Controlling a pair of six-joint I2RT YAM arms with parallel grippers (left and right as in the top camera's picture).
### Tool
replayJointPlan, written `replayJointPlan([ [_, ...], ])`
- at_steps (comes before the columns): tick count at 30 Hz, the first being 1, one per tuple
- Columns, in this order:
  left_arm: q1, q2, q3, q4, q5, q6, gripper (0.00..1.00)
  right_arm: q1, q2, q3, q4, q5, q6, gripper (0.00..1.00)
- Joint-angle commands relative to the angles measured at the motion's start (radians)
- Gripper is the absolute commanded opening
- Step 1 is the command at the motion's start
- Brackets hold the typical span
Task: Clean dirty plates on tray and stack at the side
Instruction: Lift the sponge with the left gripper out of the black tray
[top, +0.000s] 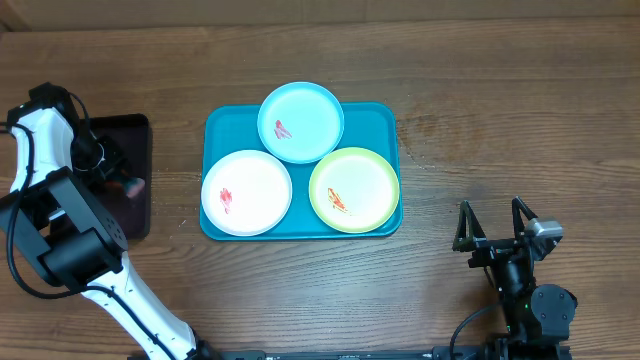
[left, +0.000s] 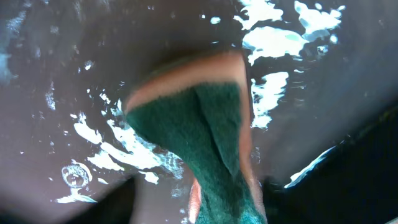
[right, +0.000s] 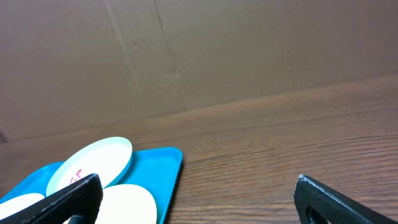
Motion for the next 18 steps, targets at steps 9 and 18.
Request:
replayJointPlan([
  [9, 0.002, -0.012, -0.019, 0.002, -0.043, -0.038, 0.72, -0.006, -0.009, -0.011, 0.003, 0.01, 0.004, 1.0],
  [18, 0.001, -0.011, -0.15, 0.145, 0.002, -0.095, 0.53, -0.006, -0.009, -0.011, 0.003, 0.01, 0.004, 1.0],
])
